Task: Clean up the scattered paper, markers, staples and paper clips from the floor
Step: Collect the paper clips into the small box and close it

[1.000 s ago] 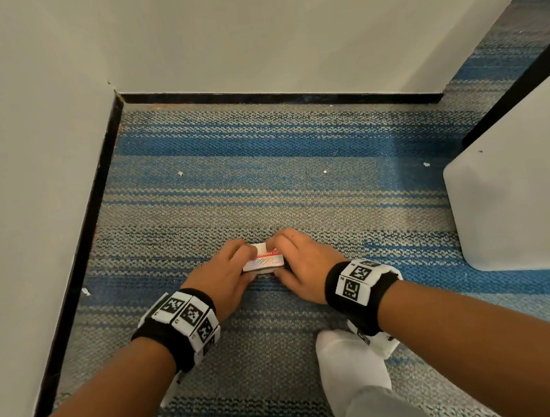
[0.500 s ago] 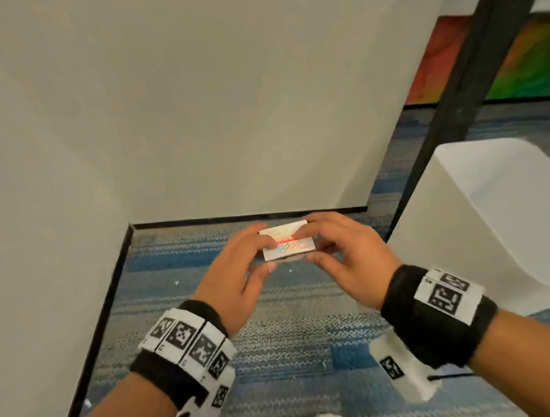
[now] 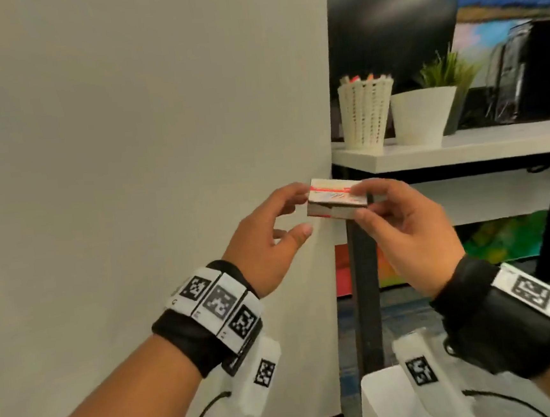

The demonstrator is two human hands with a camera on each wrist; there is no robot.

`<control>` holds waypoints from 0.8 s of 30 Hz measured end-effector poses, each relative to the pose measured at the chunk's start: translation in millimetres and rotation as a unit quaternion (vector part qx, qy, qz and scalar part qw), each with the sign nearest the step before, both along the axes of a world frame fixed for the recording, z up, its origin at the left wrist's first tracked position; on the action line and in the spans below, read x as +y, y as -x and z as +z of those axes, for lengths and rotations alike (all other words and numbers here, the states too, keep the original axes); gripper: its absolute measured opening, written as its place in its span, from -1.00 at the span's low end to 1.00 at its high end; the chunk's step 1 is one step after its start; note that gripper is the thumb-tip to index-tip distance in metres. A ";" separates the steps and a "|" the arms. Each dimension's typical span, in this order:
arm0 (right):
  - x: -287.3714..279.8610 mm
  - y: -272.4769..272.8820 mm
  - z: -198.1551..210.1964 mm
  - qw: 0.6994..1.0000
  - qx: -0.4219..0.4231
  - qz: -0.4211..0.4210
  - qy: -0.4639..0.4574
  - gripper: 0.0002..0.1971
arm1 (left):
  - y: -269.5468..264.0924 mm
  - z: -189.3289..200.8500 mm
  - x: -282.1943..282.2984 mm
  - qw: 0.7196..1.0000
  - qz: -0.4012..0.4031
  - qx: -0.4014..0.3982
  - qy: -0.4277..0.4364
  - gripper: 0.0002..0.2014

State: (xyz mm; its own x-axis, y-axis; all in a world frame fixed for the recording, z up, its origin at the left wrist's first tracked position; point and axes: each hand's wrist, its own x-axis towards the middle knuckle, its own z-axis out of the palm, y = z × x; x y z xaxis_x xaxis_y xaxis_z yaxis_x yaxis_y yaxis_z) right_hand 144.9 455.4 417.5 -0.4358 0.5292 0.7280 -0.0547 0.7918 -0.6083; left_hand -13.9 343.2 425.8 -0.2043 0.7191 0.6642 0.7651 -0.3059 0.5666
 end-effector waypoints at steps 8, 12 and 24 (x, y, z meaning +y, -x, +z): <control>105.3 -13.1 86.2 0.974 -0.083 -0.209 -0.011 -0.80 | -44.0 74.0 93.8 0.983 0.074 0.156 0.057 -0.31; 147.5 -7.7 100.9 0.971 -0.144 -0.180 0.062 -0.83 | -49.2 84.8 136.4 0.982 0.083 0.124 0.117 -0.26; 181.7 11.9 90.9 0.929 -0.270 -0.255 -0.008 -0.65 | -44.0 71.5 191.2 0.958 0.138 0.207 0.142 -0.46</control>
